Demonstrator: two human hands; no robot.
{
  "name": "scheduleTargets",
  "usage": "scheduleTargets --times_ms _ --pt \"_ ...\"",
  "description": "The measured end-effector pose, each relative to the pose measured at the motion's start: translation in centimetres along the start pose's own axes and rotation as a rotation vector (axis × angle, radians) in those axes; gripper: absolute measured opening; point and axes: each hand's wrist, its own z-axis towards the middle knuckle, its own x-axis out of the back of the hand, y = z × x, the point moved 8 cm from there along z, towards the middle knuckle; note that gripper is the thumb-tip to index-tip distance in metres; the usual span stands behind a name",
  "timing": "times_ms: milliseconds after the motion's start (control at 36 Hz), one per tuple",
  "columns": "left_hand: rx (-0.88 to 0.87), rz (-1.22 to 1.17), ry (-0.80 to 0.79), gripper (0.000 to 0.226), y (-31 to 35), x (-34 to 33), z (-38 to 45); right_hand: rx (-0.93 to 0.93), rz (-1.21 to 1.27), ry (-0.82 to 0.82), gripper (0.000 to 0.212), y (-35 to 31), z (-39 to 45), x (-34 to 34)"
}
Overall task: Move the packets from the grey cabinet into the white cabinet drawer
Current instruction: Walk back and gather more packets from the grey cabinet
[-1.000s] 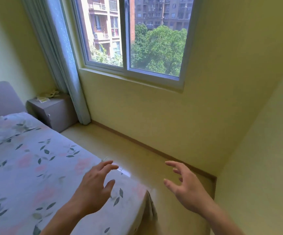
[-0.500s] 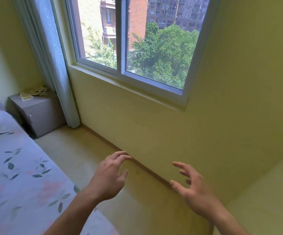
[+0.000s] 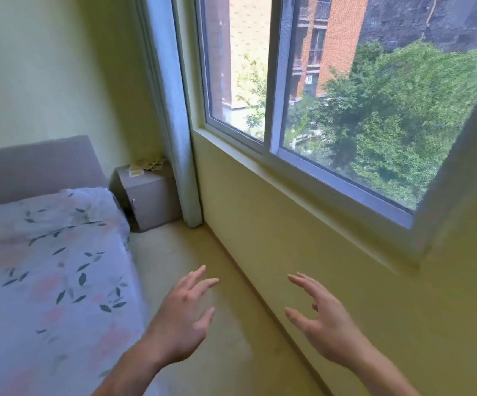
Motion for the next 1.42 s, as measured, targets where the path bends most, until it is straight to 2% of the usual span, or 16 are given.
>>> scheduleTargets --times_ms 139,278,500,1000,1222,1417 --pt "0.217 -0.018 0.113 0.054 -4.6 3.7 1.1 0.193 -0.068 -0.191 0.068 -5.1 9.5 -2.8" --pt "0.388 -0.053 0.209 0.057 -11.0 7.0 2.8 0.339 -0.066 -0.305 0.066 -10.6 18.1 -6.6" --pt "0.517 -0.11 0.319 0.055 -20.8 11.8 10.9 0.423 -0.074 -0.382 0.067 -16.3 32.6 -12.7" --pt "0.375 -0.063 0.305 0.053 -32.0 22.1 41.2 0.444 -0.004 -0.369 0.062 -23.7 63.0 -18.6" --pt "0.465 -0.063 0.313 0.051 -38.9 25.3 53.8 0.449 0.03 -0.43 0.062 -27.2 78.8 -21.7" --pt "0.577 -0.078 0.379 0.048 -44.9 28.9 60.2 0.51 0.015 -0.521 0.063 -33.0 90.9 -25.4"
